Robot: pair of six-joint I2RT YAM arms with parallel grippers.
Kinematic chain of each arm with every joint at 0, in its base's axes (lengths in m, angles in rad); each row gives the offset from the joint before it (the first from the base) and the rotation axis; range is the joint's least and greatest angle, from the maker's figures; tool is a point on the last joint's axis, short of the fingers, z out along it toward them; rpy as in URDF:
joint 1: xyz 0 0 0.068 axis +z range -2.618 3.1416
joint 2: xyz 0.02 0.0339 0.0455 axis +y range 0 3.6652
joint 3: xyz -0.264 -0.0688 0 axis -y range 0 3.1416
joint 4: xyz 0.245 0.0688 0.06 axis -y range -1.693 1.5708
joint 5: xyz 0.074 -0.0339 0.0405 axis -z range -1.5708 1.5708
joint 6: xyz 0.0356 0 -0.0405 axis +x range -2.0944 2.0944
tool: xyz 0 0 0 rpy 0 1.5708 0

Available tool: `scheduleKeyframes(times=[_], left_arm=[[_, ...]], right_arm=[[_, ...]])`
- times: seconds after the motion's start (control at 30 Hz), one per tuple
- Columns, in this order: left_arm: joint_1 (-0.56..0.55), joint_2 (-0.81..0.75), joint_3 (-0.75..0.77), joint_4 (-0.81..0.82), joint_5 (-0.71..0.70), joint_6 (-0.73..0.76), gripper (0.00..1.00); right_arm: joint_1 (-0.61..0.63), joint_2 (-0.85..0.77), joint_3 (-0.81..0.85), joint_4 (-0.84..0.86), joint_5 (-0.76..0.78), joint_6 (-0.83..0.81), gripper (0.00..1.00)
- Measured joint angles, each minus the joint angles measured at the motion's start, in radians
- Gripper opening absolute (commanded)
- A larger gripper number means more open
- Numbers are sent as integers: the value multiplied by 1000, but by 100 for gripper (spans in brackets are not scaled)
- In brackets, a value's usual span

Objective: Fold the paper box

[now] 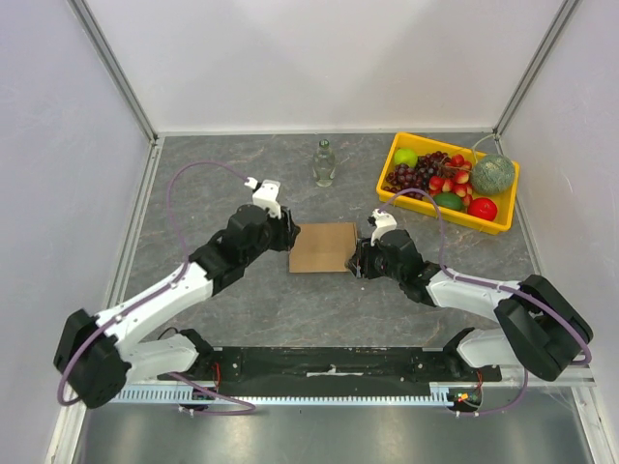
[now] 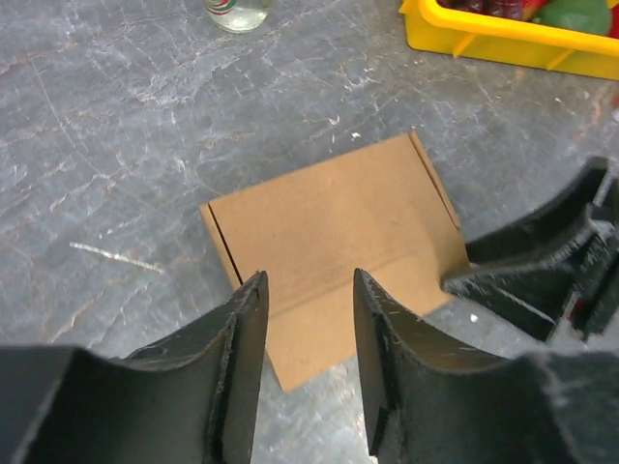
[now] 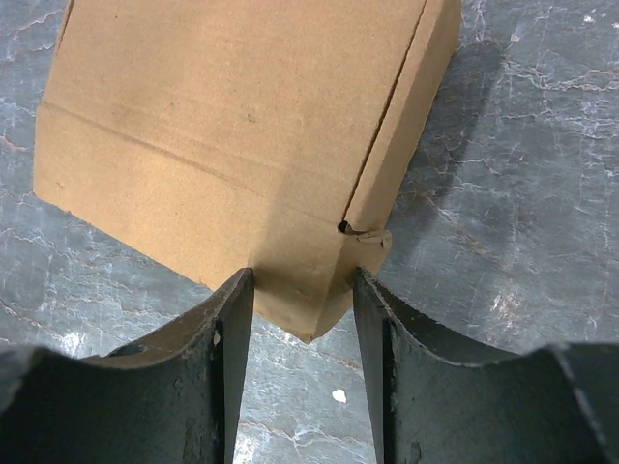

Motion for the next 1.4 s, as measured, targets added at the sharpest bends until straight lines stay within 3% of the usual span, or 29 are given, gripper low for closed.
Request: scheduleKeyframes(times=[0.3,0.53,1.4], left_arm=[[85,396,256,69,107,56,34],[84,586,377,118,187,78,30],[66,746,349,199,237,85,28]], right_arm=[[0,-3,0,0,0,-23,53],[0,-3,0,0,0,-31,53],[-1,29,-1,38,-14,-62,54]])
